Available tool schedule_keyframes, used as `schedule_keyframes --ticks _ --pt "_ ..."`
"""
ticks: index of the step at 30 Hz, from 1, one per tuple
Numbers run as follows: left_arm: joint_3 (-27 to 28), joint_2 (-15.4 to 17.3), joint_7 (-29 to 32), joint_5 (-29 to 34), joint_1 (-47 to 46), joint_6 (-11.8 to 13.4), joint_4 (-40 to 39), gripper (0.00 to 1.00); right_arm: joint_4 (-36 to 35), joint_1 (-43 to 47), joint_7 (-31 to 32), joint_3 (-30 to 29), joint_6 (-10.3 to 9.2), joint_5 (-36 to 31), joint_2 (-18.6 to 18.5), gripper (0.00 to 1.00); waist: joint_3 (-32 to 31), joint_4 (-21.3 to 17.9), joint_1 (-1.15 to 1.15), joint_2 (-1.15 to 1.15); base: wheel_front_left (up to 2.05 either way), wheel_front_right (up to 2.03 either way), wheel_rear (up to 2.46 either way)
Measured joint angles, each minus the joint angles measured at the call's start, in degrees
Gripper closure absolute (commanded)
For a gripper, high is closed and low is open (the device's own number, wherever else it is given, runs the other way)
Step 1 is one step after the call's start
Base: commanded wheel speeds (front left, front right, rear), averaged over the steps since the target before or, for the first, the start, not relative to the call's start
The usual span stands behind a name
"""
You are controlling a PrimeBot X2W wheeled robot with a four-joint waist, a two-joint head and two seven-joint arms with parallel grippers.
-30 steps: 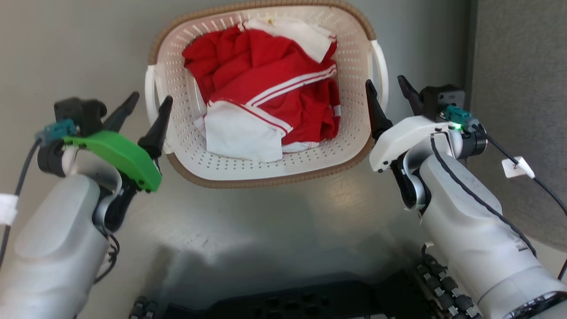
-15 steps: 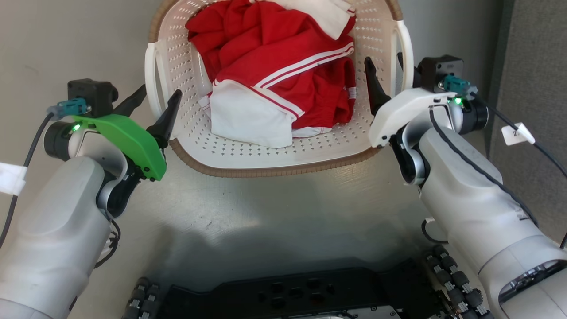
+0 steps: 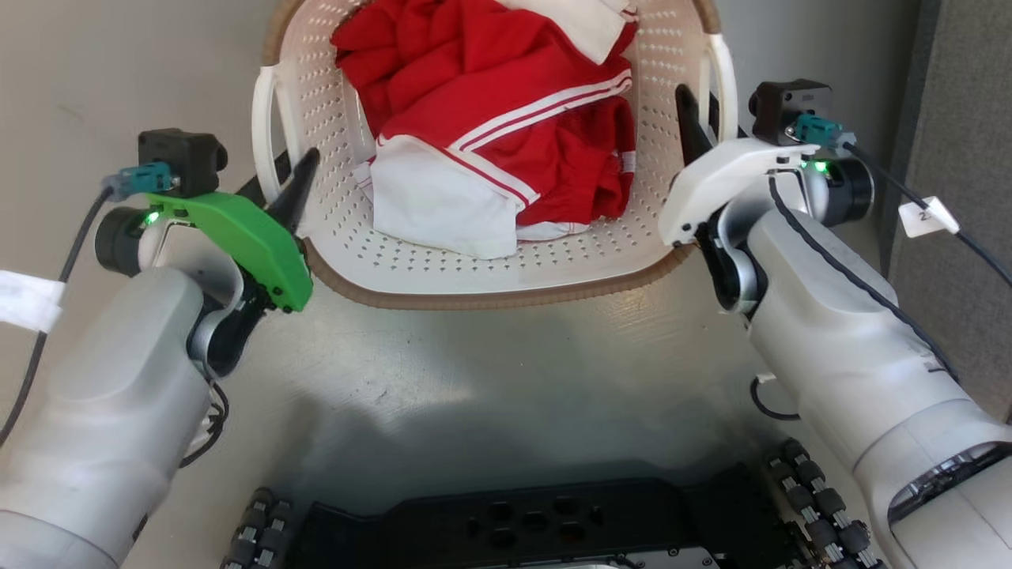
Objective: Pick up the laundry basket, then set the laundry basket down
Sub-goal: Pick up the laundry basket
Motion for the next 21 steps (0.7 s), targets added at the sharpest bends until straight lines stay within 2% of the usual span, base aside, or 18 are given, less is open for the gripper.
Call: schedule_keyframes --ticks 13,21 --pt "-4.59 -1.13 -2.05 -2.97 -0.52 0.57 5.14 1.0 2.1 -0.26 -0.22 3.55 0.11 2.9 0.75 1.0 -4.23 0.36 0.0 0.0 0.0 0.0 0.0" --pt "-7.12 -1.13 -1.94 -6.32 0.16 0.56 7.64 1.0 2.91 0.51 0.14 7.3 1.85 6.56 0.83 1.0 -9.74 0.1 0.0 0.0 0.0 0.0 0.0"
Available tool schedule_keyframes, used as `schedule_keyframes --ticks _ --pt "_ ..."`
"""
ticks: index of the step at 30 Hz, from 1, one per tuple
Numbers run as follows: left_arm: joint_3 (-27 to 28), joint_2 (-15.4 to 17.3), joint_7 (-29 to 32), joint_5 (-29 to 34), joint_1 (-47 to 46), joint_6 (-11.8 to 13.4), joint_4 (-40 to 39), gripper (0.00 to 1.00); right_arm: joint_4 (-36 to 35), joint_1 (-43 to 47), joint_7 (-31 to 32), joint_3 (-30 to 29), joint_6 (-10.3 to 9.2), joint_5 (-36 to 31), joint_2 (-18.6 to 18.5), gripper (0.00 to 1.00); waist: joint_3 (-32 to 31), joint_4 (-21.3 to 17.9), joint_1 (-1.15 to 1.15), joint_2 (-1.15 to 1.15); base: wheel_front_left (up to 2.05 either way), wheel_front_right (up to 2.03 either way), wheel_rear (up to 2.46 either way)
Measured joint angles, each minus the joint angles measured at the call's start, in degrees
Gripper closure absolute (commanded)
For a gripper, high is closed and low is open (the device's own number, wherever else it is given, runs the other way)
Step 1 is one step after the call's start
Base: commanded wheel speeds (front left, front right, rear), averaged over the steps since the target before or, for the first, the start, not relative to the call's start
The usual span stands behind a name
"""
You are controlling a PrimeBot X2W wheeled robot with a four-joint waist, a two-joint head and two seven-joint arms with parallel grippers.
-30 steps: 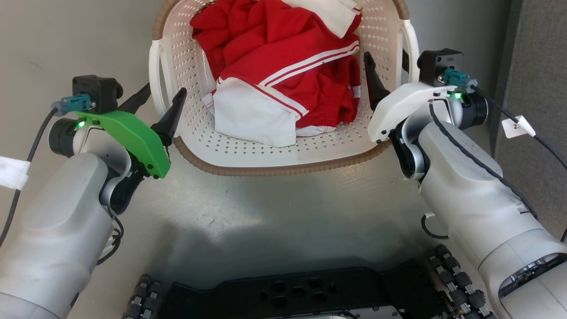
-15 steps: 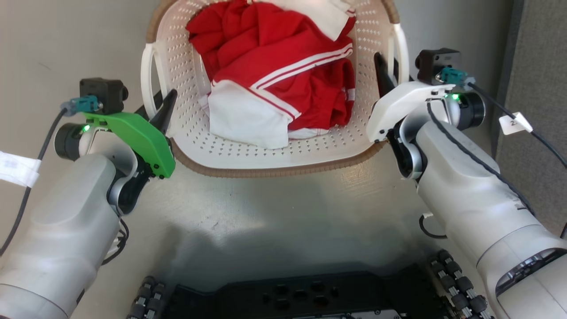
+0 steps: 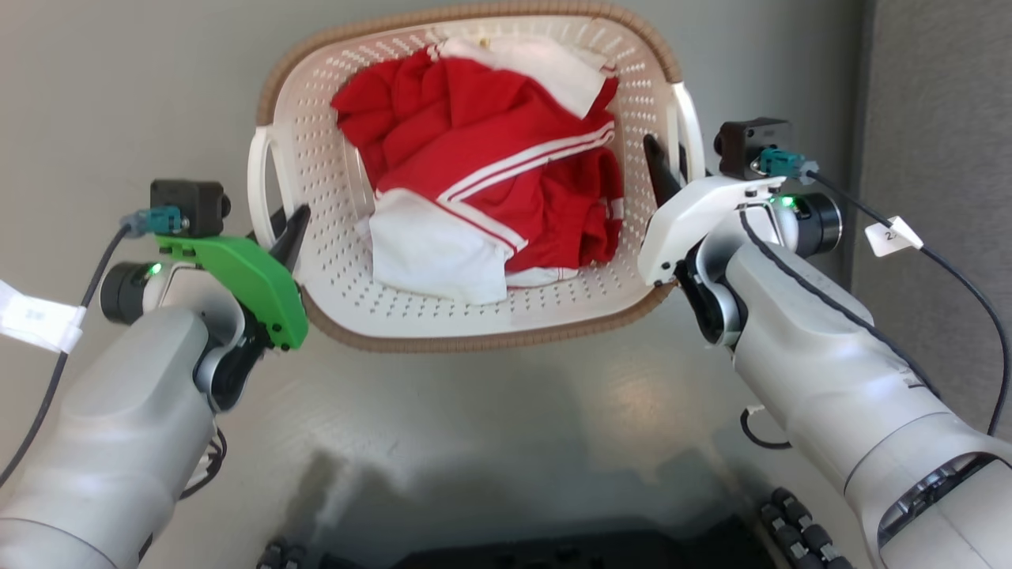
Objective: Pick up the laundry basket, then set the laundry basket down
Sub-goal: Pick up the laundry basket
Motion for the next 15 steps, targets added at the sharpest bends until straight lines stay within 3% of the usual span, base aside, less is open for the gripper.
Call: schedule_keyframes --ticks 15 --pt "-2.97 -0.07 3.11 -3.87 3.4 -0.51 4.37 1.0 0.52 2.75 6.13 6.58 0.71 6.95 0.19 1.0 -12.64 -2.2 0.0 0.0 0.0 0.0 0.0"
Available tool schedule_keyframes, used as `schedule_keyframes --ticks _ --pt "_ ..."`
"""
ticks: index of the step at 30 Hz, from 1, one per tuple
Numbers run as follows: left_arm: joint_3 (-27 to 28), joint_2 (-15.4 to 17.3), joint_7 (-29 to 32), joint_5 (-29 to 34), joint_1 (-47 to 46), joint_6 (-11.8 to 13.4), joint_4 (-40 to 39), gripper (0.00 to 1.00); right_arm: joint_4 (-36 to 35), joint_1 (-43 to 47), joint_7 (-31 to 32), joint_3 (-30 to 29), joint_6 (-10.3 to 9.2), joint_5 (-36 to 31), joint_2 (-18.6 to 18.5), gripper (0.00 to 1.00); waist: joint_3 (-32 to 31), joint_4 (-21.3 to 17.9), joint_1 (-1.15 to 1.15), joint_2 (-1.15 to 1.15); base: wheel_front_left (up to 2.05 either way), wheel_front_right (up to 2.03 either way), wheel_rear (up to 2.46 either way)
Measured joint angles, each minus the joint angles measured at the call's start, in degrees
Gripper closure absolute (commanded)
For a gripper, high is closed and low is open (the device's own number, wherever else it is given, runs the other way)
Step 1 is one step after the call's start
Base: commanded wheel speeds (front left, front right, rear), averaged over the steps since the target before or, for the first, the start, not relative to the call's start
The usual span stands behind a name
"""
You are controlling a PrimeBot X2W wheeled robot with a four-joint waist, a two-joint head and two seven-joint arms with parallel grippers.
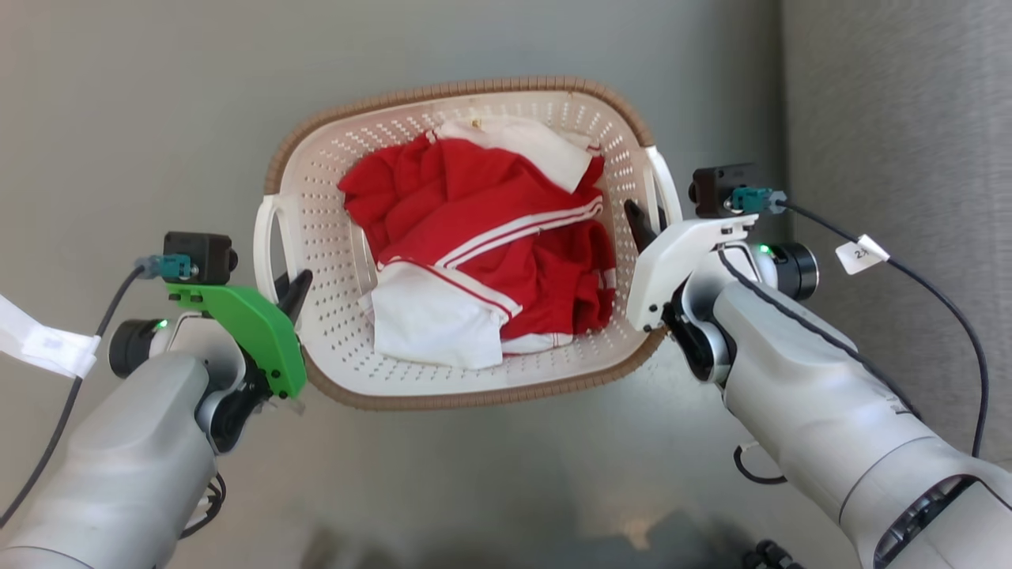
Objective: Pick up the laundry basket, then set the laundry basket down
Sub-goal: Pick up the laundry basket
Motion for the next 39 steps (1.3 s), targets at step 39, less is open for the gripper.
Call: schedule_keyframes --ticks 39 --pt "-5.61 -8.27 11.83 -6.2 10.81 -0.03 12.12 1.0 6.38 12.9 12.82 6.99 4.11 10.93 0.02 1.0 -29.91 -3.55 0.0 0.0 0.0 0.0 0.0"
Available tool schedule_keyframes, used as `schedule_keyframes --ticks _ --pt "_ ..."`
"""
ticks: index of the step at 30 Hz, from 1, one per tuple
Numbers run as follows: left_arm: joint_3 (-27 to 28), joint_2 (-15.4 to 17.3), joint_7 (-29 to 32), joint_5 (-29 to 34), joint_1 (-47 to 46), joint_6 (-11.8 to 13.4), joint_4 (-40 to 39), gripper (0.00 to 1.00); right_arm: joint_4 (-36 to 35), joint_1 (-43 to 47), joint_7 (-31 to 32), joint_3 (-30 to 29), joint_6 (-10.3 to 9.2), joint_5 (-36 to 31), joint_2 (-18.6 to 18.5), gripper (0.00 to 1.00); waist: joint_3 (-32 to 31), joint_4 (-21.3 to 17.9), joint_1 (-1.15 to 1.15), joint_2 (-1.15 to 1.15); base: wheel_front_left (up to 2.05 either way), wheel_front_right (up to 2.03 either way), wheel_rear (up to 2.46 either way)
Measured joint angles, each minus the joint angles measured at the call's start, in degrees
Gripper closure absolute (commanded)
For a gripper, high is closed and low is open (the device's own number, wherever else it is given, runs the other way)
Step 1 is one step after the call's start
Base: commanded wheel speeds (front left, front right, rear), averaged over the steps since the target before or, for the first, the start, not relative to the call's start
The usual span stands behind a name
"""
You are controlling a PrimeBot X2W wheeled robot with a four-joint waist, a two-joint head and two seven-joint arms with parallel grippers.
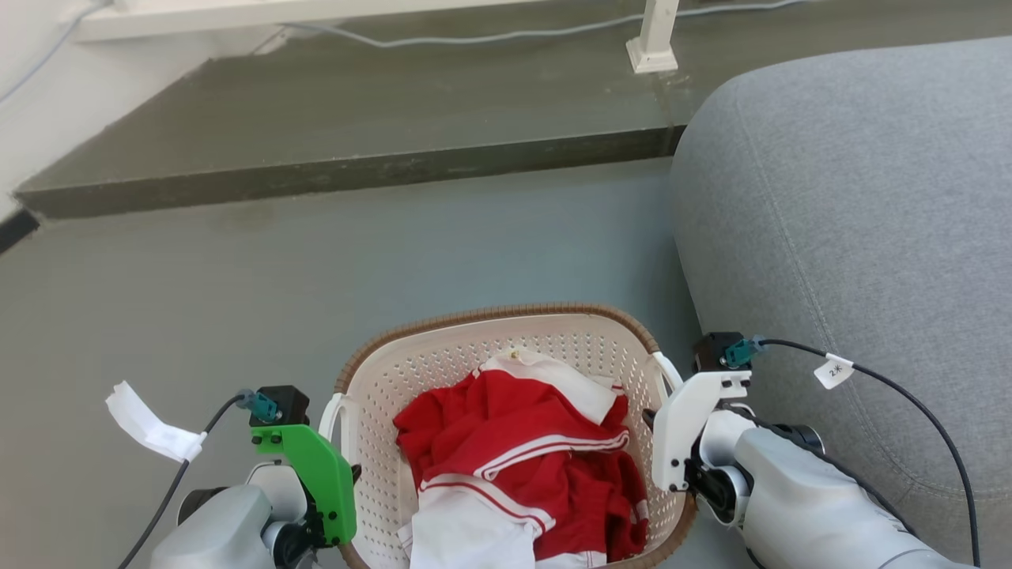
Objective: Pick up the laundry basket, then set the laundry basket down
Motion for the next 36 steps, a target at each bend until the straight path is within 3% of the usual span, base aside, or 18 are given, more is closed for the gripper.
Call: schedule_keyframes --ticks 36 --pt "-0.26 -2.19 3.19 -0.6 -2.11 0.0 3.23 1.0 0.58 0.1 0.54 2.02 0.05 3.05 -0.45 1.0 -0.12 1.44 0.0 0.0 0.0 0.0 0.0"
